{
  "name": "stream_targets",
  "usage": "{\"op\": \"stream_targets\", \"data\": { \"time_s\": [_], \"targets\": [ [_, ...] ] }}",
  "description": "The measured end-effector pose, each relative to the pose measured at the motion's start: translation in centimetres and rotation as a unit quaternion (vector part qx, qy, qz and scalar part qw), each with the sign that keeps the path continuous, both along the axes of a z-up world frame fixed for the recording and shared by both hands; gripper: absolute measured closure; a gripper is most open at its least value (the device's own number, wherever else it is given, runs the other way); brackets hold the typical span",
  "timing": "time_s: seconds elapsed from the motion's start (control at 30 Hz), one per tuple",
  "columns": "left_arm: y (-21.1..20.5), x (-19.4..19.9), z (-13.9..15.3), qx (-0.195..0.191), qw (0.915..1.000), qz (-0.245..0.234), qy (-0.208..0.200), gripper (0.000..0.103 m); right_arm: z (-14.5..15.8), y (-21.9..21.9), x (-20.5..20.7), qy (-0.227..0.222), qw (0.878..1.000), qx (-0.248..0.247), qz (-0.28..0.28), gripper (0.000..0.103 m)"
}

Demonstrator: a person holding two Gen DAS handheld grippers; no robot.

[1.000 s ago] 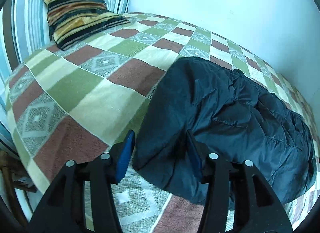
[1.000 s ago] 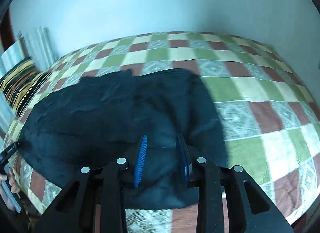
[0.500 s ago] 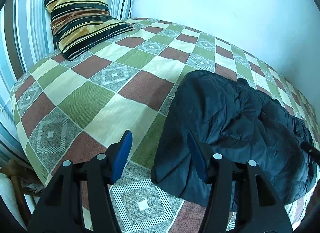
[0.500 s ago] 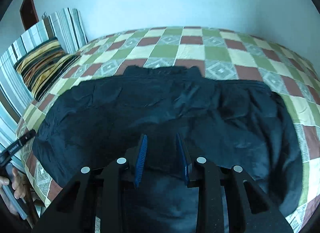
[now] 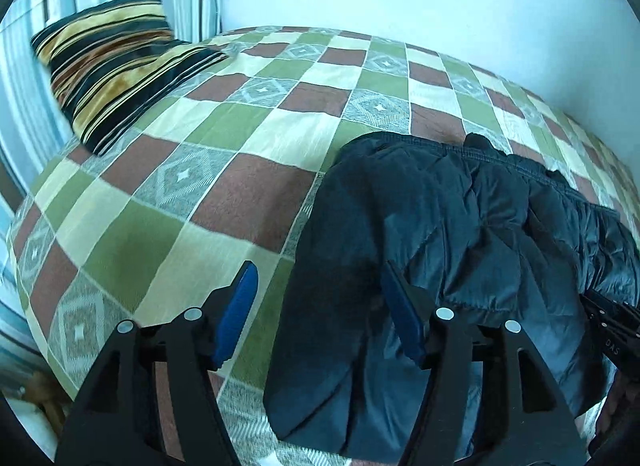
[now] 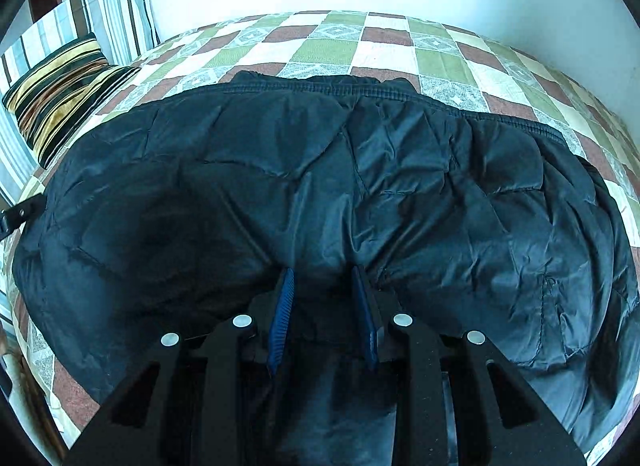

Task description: Fold large clothes

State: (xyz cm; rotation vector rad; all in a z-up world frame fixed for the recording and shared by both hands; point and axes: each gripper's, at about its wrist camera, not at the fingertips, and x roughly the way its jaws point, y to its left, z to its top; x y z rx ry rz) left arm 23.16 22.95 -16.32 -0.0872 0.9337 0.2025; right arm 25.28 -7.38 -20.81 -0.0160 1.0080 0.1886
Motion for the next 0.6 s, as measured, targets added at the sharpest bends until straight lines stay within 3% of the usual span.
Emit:
{"op": "stream_targets", "data": {
  "time_s": [0.2, 0.33, 0.6],
  "targets": [
    [0.1, 2.1, -0.9, 0.013, 0.9995, -0.016, 0.024, 0.033, -0.3, 0.0, -0.1, -0.006, 1.0, 0.0, -0.001, 0.072],
    [0.4, 2.8, -0.4, -0.031, 0.9986, -0.032, 0.027, 0.033, -0.4, 0.0, 0.0, -0.007, 1.0, 0.003, -0.001, 0.072],
    [-0.9, 4.1, -3.1, 0.01, 0.9938, -0.071, 0.085, 0.027, -0.3, 0.1, -0.2, -0.014, 1.0, 0.001, -0.003, 0.072]
  ]
}}
